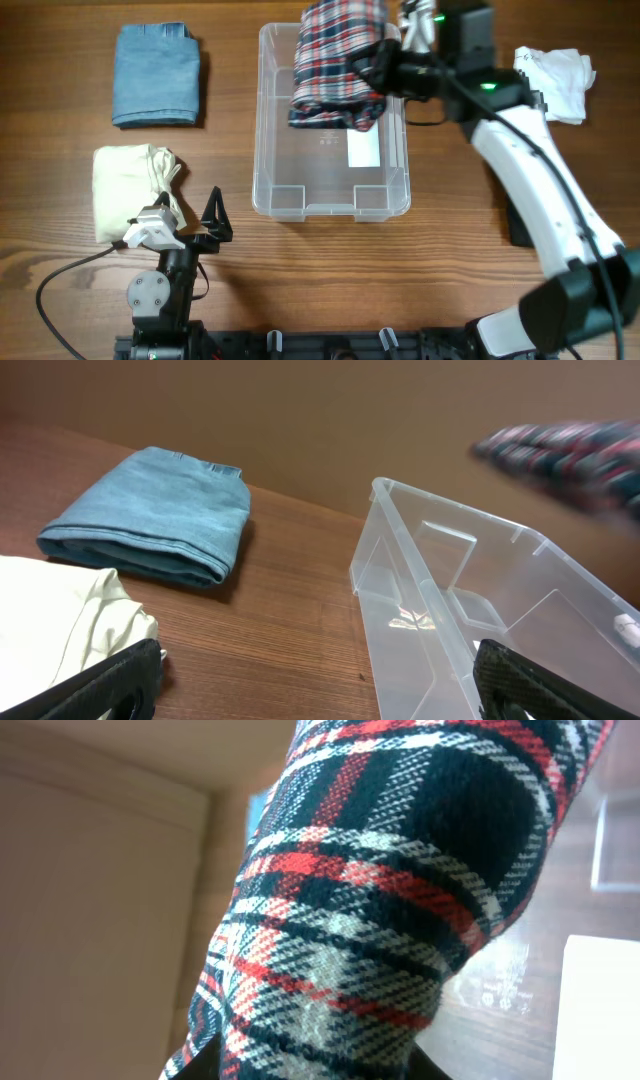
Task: Pack container
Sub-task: 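Carry the plaid shirt left and lower it into the clear bin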
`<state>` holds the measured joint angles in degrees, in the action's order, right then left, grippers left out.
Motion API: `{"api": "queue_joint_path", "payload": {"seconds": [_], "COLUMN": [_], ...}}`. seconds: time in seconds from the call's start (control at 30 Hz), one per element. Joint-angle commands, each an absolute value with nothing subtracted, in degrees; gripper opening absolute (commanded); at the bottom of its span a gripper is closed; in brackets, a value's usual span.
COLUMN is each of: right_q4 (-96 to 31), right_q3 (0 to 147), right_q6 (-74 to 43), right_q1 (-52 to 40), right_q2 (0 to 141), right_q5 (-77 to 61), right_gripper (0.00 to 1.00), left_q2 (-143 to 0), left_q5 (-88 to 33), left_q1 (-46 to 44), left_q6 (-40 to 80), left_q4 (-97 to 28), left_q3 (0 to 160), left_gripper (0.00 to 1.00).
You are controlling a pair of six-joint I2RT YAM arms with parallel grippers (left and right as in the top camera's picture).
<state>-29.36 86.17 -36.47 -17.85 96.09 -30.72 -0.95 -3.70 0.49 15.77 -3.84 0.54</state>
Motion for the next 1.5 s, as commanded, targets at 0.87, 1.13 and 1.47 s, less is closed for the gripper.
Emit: {"api": "queue_joint_path", "payload": {"seconds": [0.87,1.13,1.47], "right_q4": [-18.9,-17.54,-17.06], "right_q3": [86.61,86.61,86.61], "right_q6": [-25.41,-26.17,-27.09], "right_q1": [-25.23,-26.04,-26.3], "right_q2": [111.24,114.48,114.76], "right_q5": [-17.61,-18.02,-17.82], "right_gripper": [0.29,0.33,0.58], "left_q2": [-0.93,-0.93,-0.93], "left_q5": [-3.36,-3.36,-3.36], "left_q1": [0.93,0.91,0.91], "left_q6": [15.44,15.44,15.44], "left_q4": [-4.16,-4.16,-4.16], "left_q3": [0.32,0.32,0.32], "left_gripper": [1.0,1.0,1.0]}}
